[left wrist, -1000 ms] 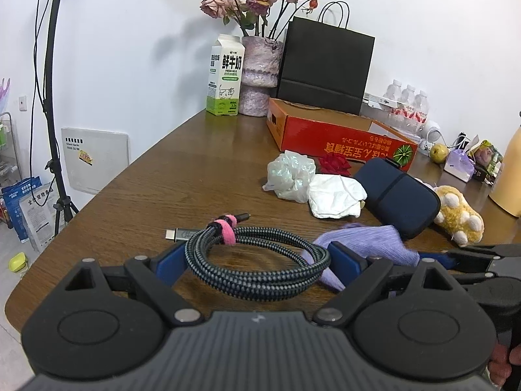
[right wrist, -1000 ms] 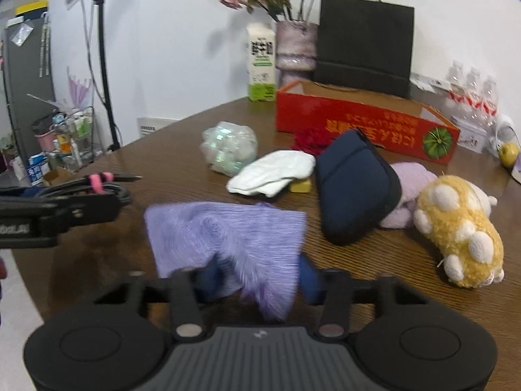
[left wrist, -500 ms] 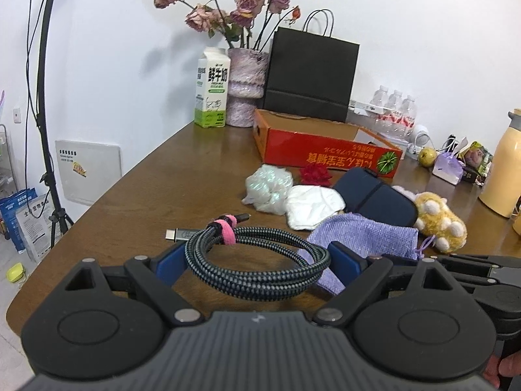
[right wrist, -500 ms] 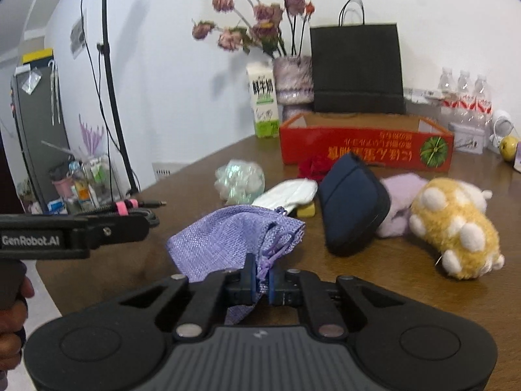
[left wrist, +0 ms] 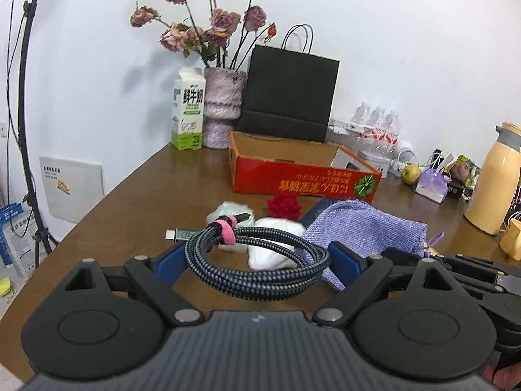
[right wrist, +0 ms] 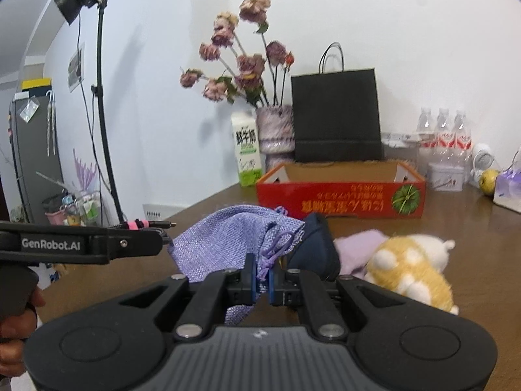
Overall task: Organize objects
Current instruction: 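Grasp the purple burlap pouch with the right gripper and lift it, then carry pouch and cable over the red box and release both inside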
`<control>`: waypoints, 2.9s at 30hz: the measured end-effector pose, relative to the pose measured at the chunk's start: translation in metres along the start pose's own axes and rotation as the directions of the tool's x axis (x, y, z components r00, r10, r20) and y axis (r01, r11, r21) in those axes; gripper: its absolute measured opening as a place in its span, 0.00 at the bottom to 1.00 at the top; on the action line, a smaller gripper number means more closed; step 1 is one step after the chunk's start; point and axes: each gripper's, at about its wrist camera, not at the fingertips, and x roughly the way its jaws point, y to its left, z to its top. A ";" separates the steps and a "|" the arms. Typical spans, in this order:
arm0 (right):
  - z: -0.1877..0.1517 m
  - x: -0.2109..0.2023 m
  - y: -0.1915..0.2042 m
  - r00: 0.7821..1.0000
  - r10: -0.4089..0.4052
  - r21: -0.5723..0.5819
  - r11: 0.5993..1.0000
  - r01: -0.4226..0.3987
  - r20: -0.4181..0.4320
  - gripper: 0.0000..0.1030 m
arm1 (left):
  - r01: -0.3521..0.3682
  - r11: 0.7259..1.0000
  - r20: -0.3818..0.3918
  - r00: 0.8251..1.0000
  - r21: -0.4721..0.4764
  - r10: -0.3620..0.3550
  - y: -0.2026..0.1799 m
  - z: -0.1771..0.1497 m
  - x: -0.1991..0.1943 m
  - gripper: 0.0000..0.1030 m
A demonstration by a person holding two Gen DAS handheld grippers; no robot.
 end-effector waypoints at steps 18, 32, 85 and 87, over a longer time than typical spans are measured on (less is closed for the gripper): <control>0.042 0.021 -0.041 0.993 -0.057 0.015 0.998 0.056 0.103 0.06 | 0.009 1.000 0.076 0.997 -0.020 -0.008 -0.032 0.045 0.042 0.89; 0.078 0.062 -0.068 0.987 -0.090 0.007 0.996 0.090 0.136 0.06 | 0.009 0.999 0.120 0.993 -0.044 -0.003 -0.048 0.080 0.091 0.89; 0.146 0.250 -0.188 0.973 -0.218 0.165 0.959 0.229 -0.081 0.91 | -0.113 0.984 0.036 0.992 -0.141 0.119 -0.071 0.160 0.290 1.00; 0.149 0.244 -0.186 0.975 -0.215 0.165 0.961 0.222 -0.064 0.92 | -0.100 0.985 0.049 0.993 -0.143 0.108 -0.071 0.161 0.283 1.00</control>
